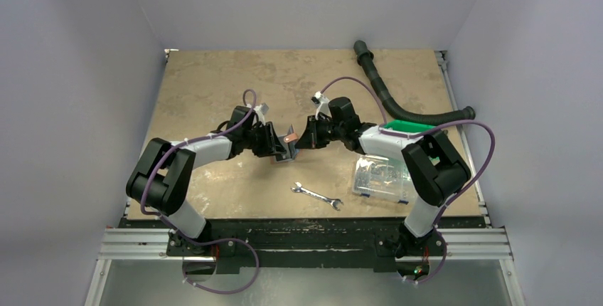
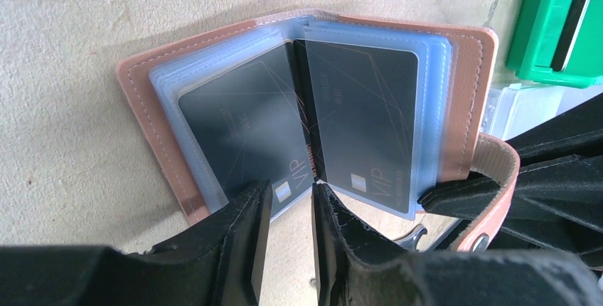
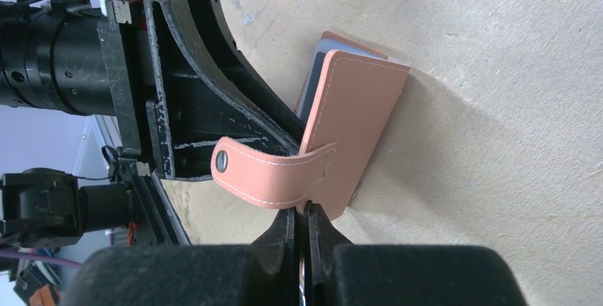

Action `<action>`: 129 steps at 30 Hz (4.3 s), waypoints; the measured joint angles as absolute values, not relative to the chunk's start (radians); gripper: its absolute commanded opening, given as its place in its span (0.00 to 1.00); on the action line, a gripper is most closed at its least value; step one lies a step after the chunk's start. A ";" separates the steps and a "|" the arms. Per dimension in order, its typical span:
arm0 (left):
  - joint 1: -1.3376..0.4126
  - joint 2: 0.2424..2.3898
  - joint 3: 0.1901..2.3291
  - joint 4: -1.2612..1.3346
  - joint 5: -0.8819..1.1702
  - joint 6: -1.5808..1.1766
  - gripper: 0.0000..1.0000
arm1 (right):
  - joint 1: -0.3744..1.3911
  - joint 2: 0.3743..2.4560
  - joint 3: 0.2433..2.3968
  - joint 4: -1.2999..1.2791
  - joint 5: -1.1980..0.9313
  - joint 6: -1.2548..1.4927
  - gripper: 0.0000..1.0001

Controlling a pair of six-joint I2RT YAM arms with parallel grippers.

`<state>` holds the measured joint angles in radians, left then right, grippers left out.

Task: Put the credit cards into the card holder
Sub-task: Turn over the card slot in the card holder.

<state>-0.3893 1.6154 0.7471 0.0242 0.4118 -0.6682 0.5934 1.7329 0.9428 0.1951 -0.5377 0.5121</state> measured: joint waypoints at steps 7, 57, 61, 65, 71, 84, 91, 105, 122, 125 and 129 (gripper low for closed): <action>-0.389 1.612 0.748 0.025 0.416 -0.668 0.41 | 0.593 1.733 0.943 0.194 -0.534 0.512 0.00; -0.321 1.531 0.678 0.061 0.546 -0.696 0.96 | 0.667 1.747 0.992 0.143 -0.454 0.522 0.00; -0.324 1.533 0.679 0.054 0.526 -0.691 0.87 | 0.667 1.747 0.995 0.134 -0.447 0.519 0.00; -0.327 1.535 0.680 0.038 0.502 -0.683 0.84 | 0.668 1.747 0.995 0.135 -0.448 0.520 0.00; -0.328 1.535 0.681 0.019 0.485 -0.668 0.80 | 0.668 1.747 0.995 0.135 -0.448 0.519 0.00; -0.300 1.395 0.688 -0.155 0.379 -0.615 0.88 | 0.666 1.747 0.995 0.135 -0.464 0.520 0.00; -0.280 1.358 0.716 -0.232 0.345 -0.579 0.88 | 0.665 1.747 0.994 0.147 -0.475 0.524 0.00; -0.315 1.483 0.716 -0.104 0.479 -0.619 0.50 | 0.596 1.748 0.946 0.105 -0.376 0.492 0.50; -0.334 1.476 0.833 -0.194 0.467 -0.608 0.51 | 0.733 1.669 1.177 -0.233 -0.062 0.282 0.71; -0.335 1.450 0.896 -0.206 0.479 -0.610 0.47 | 0.733 1.648 1.212 -0.244 -0.068 0.276 0.62; -0.335 1.455 0.937 -0.148 0.509 -0.637 0.41 | 0.727 1.648 1.227 -0.239 -0.121 0.290 0.44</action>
<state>-0.3351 1.4551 0.9371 -0.1482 0.5087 -0.6373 0.7269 1.6482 1.2274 -0.2386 -0.1207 0.2901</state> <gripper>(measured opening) 0.458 0.577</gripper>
